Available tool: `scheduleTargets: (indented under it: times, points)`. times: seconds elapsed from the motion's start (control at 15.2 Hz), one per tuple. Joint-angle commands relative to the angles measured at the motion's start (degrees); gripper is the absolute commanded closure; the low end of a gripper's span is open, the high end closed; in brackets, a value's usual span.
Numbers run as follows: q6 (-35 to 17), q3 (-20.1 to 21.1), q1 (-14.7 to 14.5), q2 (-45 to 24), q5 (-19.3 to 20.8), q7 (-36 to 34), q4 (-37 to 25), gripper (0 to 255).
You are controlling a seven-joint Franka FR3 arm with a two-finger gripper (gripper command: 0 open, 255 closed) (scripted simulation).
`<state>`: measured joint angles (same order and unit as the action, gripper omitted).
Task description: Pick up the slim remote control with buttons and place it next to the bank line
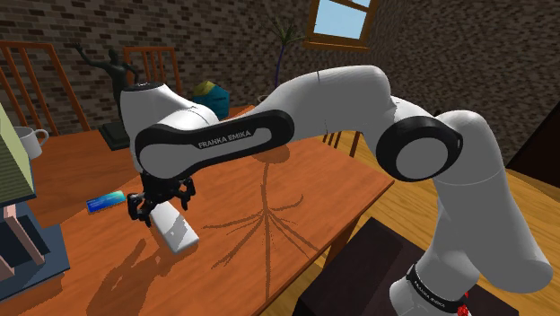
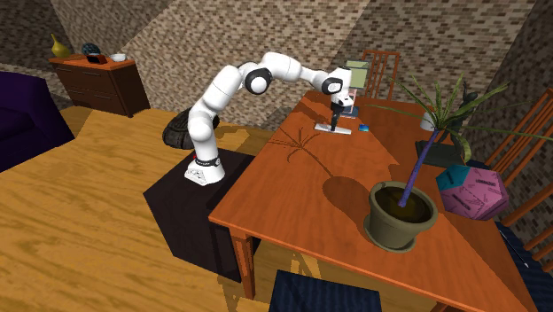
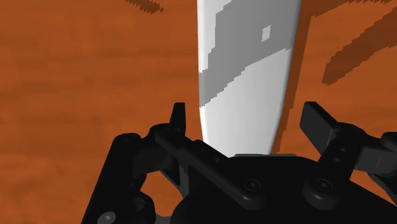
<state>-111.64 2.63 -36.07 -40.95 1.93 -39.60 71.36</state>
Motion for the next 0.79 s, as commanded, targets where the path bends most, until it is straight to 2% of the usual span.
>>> scheduleTargets:
  times: [0.0, 0.2, 0.73]
  points:
    - [1.6, 0.0, 0.0, 0.5, 0.0, 0.0, -1.1, 0]
    - [6.4, 0.1, -0.1, 1.5, -0.1, 0.1, -4.9, 0]
    - [6.4, 0.1, -0.1, 1.5, -0.1, 0.1, -4.9, 0]
